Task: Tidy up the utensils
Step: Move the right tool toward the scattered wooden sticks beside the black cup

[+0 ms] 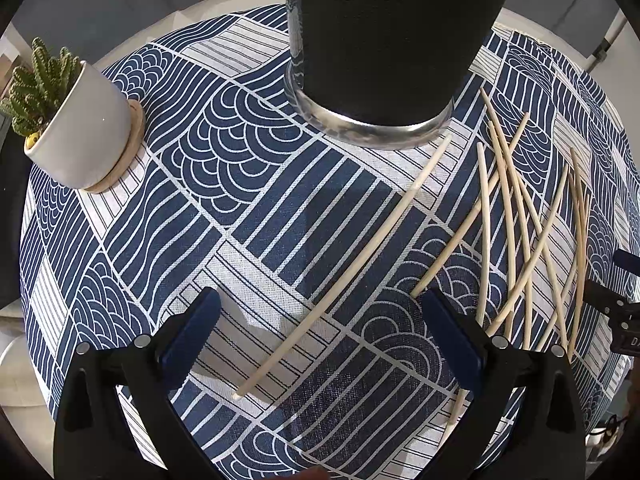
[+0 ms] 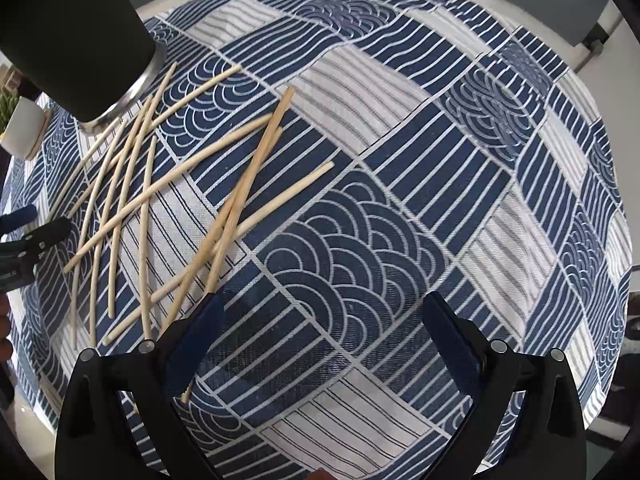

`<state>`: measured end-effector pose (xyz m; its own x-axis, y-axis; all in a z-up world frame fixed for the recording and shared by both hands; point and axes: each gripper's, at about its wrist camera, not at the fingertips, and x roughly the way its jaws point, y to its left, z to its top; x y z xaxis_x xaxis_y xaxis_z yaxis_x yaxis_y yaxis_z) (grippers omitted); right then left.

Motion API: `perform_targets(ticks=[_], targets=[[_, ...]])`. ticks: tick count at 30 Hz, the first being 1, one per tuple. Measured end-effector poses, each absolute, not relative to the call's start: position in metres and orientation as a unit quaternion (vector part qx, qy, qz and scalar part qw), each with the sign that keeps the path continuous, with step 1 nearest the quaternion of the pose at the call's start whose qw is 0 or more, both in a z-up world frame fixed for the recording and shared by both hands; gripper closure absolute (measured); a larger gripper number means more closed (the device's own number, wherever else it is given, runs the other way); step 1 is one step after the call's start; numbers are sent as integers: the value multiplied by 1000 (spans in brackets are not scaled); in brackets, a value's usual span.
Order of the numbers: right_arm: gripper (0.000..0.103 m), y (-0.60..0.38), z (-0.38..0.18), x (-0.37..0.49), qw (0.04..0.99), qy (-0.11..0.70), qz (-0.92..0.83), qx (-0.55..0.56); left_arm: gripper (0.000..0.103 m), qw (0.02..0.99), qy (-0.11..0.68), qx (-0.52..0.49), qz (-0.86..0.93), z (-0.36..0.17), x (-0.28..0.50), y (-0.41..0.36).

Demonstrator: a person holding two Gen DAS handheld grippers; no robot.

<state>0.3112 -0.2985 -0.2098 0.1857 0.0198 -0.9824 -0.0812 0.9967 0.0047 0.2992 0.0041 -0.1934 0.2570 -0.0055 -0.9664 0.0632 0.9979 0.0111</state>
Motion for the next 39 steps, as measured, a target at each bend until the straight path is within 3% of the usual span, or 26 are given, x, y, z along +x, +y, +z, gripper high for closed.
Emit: perform_targets(ticks=[22,28,32,33,34,35,39], targets=[[7,-281,-213,328,751,660,18,-13,4,829,557,27,-30,-197,308,-6],[8,-306,-198,321,741,662,38,110,4,823,564,45,-51,-196,324,-16],[9,-292,-185,325,758,643,64,94,5,817,566,70,-84,-194,337,-26],[10,-284,-183,327,762,640,70,73,5,816,566,74,-91,-194,339,-29],[20,-277,-182,329,765,636,79,64,5,816,564,80,-99,-194,342,-33],[37,-273,-182,329,766,634,84,61,5,815,563,84,-106,-194,345,-36],[40,-262,-192,338,753,649,94,60,5,813,559,98,-129,-194,356,-48]])
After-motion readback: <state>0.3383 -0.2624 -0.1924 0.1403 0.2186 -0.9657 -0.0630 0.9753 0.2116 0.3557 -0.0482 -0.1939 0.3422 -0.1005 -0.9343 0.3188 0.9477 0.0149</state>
